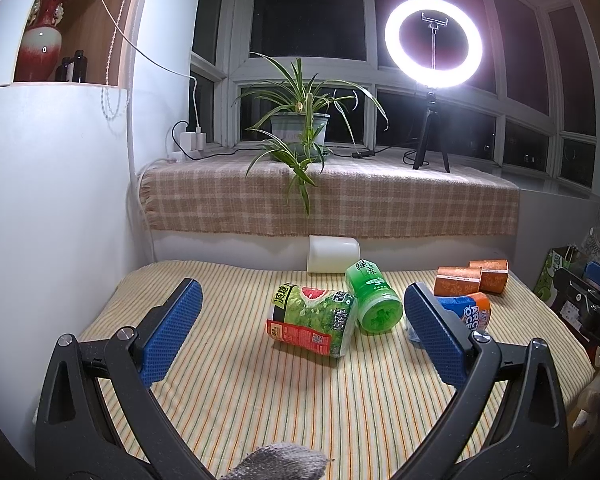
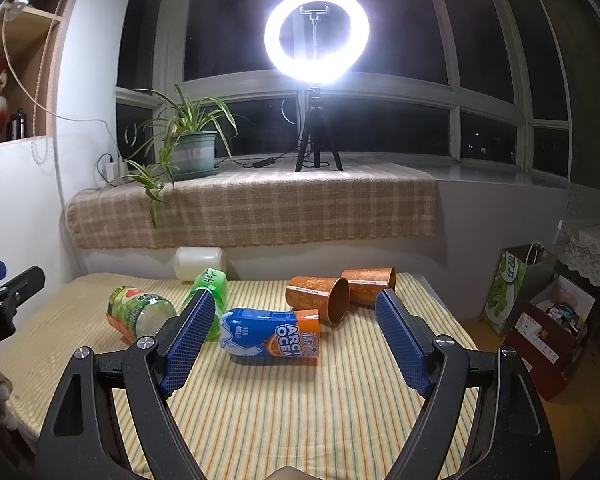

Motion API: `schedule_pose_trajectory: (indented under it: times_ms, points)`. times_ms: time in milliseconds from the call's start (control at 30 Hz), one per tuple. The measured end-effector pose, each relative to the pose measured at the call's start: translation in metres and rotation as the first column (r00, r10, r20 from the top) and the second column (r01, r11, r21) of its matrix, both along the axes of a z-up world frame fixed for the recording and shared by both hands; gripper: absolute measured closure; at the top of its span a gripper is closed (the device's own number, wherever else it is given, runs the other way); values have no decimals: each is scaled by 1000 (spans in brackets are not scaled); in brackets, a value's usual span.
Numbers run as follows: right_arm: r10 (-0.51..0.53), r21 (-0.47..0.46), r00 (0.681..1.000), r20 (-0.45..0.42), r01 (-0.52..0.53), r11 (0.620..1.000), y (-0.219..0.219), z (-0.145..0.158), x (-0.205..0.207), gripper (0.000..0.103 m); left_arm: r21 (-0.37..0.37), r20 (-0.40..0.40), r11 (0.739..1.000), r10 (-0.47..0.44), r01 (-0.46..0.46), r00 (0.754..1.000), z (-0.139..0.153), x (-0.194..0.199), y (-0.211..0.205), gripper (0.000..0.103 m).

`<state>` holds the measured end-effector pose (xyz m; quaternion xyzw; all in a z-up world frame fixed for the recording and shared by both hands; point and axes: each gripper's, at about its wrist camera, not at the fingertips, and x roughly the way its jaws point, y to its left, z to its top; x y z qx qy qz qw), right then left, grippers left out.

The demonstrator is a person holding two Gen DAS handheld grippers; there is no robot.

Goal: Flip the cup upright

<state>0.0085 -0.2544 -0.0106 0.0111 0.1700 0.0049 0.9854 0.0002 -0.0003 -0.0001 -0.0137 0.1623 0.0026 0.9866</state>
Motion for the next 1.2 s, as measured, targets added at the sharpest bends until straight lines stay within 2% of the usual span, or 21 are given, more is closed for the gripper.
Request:
schedule_pose_trajectory:
  times_ms: [1200]
  points:
    - [8, 1, 1000, -17, -8, 1000, 2, -4, 3, 20, -3, -7, 1000, 0, 0, 1000, 0, 0, 0, 1]
